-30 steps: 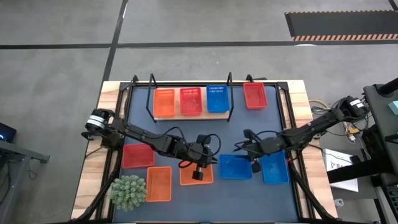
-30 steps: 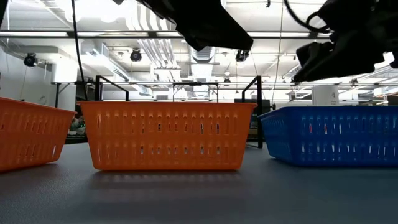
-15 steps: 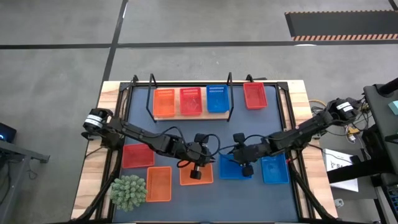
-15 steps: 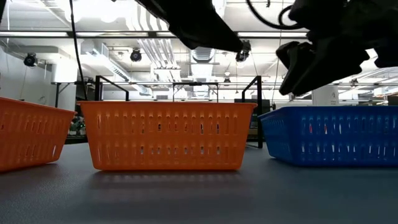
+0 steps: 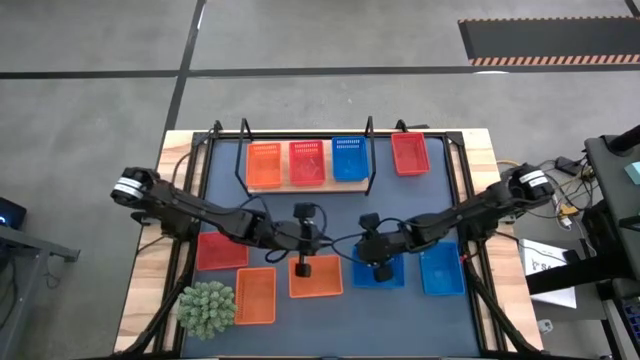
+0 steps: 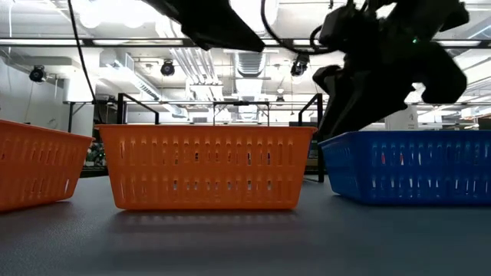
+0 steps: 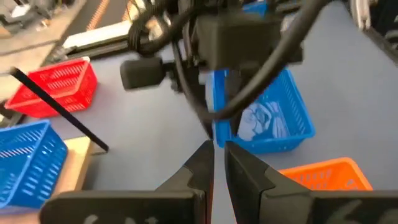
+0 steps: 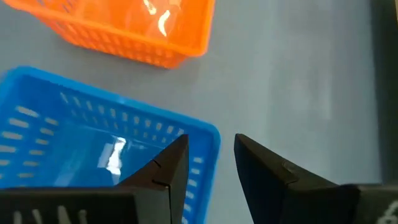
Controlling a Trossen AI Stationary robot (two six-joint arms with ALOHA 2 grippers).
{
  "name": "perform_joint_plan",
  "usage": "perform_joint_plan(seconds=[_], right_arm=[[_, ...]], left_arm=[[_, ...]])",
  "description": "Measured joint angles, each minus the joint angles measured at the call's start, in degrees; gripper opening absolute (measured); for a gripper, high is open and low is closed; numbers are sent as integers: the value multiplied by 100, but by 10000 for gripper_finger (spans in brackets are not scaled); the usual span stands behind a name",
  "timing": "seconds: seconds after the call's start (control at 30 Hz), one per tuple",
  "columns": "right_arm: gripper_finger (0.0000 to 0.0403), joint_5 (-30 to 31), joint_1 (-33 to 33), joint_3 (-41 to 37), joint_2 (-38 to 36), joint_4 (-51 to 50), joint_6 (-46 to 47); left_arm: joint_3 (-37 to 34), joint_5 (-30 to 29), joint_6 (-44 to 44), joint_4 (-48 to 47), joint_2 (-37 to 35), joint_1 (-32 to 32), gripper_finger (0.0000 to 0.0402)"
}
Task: Stack baskets on shelf by color
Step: Stack the left blue basket on top of the blue basket on the shelf
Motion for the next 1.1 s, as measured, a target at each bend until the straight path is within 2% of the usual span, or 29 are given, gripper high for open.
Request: perform_joint_plan(seconds=[0.17, 0.47, 0.67, 0.9, 1.0, 1.1], right_arm=[[123, -293, -170, 31, 144, 16, 4], [99, -228, -326, 31, 279, 146, 397], [70, 746, -629, 31, 135, 119, 917], [64, 802, -955, 31, -356, -351, 970], [71, 667, -941, 31, -726, -654, 712], [81, -225, -916, 31, -1171, -1062, 357]], left_arm=[[-300, -57, 28, 220, -325, 0, 22], [-611, -289, 498, 772, -537, 0, 22], [-600, -692, 635, 770, -589, 4, 22], [-602, -770, 642, 730, -633, 2, 22], [-602, -771, 645, 726, -635, 2, 22], [-602, -770, 645, 725, -635, 2, 22]])
